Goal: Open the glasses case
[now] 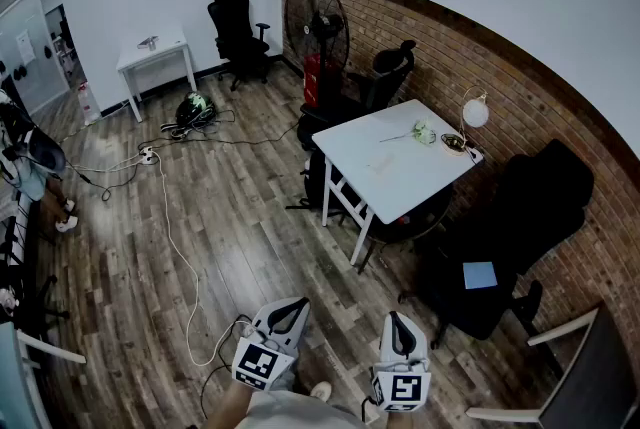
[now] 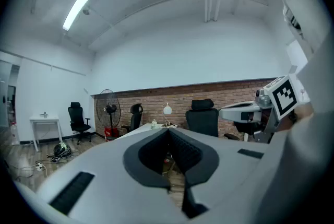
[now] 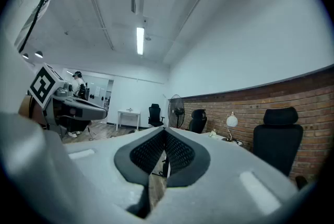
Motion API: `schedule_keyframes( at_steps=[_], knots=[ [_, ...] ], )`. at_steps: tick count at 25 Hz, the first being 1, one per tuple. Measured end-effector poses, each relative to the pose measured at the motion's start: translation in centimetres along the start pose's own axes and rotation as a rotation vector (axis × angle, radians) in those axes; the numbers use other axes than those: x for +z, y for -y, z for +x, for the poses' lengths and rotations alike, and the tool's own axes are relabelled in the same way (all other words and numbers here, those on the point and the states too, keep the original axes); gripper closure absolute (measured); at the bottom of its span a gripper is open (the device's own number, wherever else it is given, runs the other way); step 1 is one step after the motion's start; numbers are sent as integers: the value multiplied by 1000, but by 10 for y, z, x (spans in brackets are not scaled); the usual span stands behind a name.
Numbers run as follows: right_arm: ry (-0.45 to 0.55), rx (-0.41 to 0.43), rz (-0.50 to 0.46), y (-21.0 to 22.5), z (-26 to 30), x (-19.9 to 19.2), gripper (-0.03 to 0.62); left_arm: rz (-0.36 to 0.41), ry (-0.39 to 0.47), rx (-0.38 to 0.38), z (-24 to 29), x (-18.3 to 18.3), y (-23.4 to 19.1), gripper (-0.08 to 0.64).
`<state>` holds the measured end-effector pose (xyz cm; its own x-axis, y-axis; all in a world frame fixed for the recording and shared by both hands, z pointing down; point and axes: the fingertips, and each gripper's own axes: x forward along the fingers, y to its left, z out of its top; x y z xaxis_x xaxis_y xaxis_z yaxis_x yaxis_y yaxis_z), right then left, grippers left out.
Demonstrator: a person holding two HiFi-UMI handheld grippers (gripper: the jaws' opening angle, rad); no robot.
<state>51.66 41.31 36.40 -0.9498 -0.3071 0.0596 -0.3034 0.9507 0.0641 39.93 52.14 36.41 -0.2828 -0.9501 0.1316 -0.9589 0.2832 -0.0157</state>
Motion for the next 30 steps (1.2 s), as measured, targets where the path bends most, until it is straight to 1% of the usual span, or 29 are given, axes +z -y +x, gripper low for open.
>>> schedule_keyframes(
  at_steps=[4, 8, 11, 14, 15, 18, 26, 29, 30],
  knots=[
    [8, -11, 9, 12, 2, 0, 588, 4, 16, 2, 3, 3, 11, 555],
    [4, -1, -18, 10, 21, 2, 588, 5, 31, -7, 16, 6, 0, 555],
    [-9, -2, -11, 9, 41, 2, 588, 2, 28, -14, 28, 5, -16, 555],
    [-18, 2, -13, 7, 64, 1, 588, 24, 32, -26, 42, 6, -34, 555],
    [-20, 2, -15, 6, 71, 1, 588, 19, 28, -28, 47, 5, -40, 555],
    [-40, -9, -16, 7, 92, -3, 588, 0, 20, -35, 61, 4, -58, 555],
    [-65, -35, -8, 7, 149, -5, 588, 5, 13, -63, 95, 6, -105, 555],
    [-70, -43, -6, 5, 169, -3, 588, 24, 29, -82, 106, 12, -123, 555],
    [-70, -49, -6, 4, 176, -2, 588, 19, 29, -86, 110, 13, -129, 555]
  ],
)
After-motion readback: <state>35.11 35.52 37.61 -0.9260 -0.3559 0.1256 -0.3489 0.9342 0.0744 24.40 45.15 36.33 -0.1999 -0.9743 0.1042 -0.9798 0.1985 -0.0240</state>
